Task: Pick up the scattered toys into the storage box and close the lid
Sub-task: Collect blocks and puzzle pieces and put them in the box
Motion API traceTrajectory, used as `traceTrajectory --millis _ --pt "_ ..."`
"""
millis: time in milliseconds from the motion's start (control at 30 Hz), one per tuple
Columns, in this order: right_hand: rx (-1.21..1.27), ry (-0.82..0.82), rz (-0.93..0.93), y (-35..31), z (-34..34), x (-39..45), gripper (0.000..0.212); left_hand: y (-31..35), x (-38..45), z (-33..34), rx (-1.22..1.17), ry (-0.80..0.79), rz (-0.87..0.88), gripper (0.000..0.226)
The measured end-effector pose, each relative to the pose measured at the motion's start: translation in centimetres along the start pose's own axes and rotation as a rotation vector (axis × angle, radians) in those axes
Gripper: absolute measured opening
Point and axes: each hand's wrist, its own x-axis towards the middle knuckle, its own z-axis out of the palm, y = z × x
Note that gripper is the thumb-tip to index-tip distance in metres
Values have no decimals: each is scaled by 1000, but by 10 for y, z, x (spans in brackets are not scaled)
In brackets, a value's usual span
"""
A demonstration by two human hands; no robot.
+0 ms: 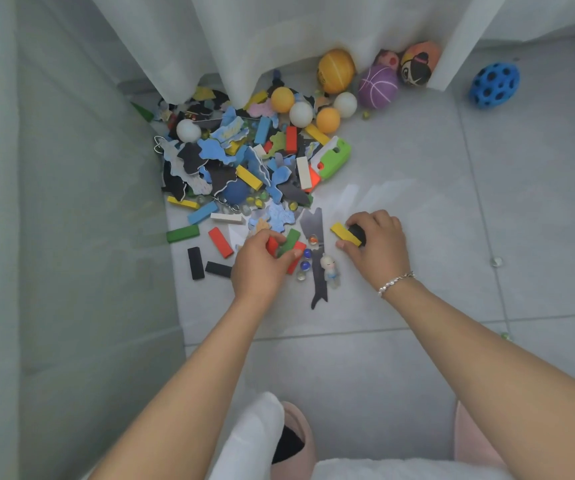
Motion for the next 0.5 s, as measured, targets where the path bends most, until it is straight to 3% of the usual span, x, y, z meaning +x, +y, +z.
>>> traceTrajectory --millis 133,367,500 --pt "45 -49 13 3 -2 -2 32 1 2 2 85 22 31 28" --pt "178 48 75 14 0 -18 22 3 3 2 181 4 89 39" --pt "554 50 239 -2 -6 -29 14 5 5 2 243 21 87 36"
